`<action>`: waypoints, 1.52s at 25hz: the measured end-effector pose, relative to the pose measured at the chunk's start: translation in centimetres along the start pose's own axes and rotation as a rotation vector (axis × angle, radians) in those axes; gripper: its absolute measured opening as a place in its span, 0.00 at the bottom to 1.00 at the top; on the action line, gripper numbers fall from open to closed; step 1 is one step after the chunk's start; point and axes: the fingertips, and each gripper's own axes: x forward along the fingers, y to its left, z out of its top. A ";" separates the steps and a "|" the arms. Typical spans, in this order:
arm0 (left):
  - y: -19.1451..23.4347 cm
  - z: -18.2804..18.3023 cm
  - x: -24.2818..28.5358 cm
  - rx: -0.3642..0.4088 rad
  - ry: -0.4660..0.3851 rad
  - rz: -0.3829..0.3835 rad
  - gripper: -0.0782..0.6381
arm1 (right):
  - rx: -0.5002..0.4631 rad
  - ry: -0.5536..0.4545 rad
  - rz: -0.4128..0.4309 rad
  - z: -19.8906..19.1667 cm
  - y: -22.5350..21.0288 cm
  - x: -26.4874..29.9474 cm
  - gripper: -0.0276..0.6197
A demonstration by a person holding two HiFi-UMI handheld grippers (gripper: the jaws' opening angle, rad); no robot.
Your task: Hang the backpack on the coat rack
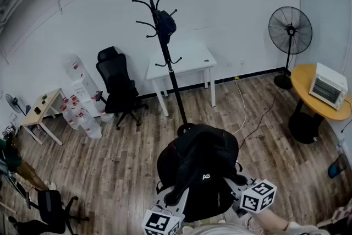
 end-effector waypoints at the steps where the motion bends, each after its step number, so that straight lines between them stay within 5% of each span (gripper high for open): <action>1: 0.0 0.1 0.0 -0.001 0.002 0.003 0.14 | 0.000 0.002 0.003 0.1 0.0 0.0 0.09; 21: -0.6 0.2 4.1 -0.027 0.024 0.059 0.14 | 0.012 0.031 0.029 1.9 -4.1 0.5 0.09; 38: 12.8 3.0 9.8 0.005 -0.046 -0.049 0.14 | -0.043 -0.029 -0.068 7.3 -5.7 13.2 0.09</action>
